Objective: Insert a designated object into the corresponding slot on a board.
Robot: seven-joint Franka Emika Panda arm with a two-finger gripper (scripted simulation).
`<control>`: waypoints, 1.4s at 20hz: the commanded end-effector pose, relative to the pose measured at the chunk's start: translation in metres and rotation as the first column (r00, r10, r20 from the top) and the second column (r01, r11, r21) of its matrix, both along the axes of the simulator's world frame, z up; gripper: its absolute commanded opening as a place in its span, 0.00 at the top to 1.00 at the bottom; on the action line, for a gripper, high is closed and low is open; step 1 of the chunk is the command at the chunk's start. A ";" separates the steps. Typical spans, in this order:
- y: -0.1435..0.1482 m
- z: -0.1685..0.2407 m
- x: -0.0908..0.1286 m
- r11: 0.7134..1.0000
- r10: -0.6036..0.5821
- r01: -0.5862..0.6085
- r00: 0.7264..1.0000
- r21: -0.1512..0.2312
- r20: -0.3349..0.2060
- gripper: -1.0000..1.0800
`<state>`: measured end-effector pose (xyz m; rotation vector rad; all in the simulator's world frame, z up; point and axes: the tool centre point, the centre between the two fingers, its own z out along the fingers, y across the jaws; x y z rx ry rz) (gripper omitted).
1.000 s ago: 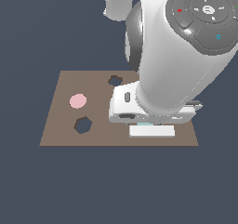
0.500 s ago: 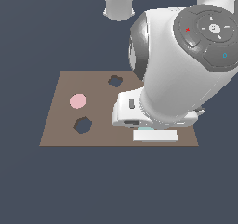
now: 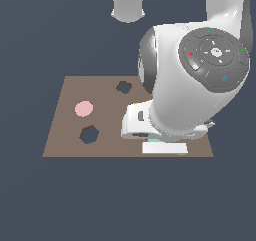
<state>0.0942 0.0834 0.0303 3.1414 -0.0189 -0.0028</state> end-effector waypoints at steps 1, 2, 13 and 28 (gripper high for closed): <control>0.000 0.000 0.001 1.000 0.000 0.000 1.000 0.000 0.002 1.00; 0.000 0.000 0.001 1.000 0.000 0.000 1.000 0.000 0.002 1.00; 0.000 0.000 0.000 1.000 0.002 -0.002 1.000 0.000 0.002 1.00; 0.001 0.002 -0.034 0.986 0.164 -0.164 0.986 0.000 0.002 1.00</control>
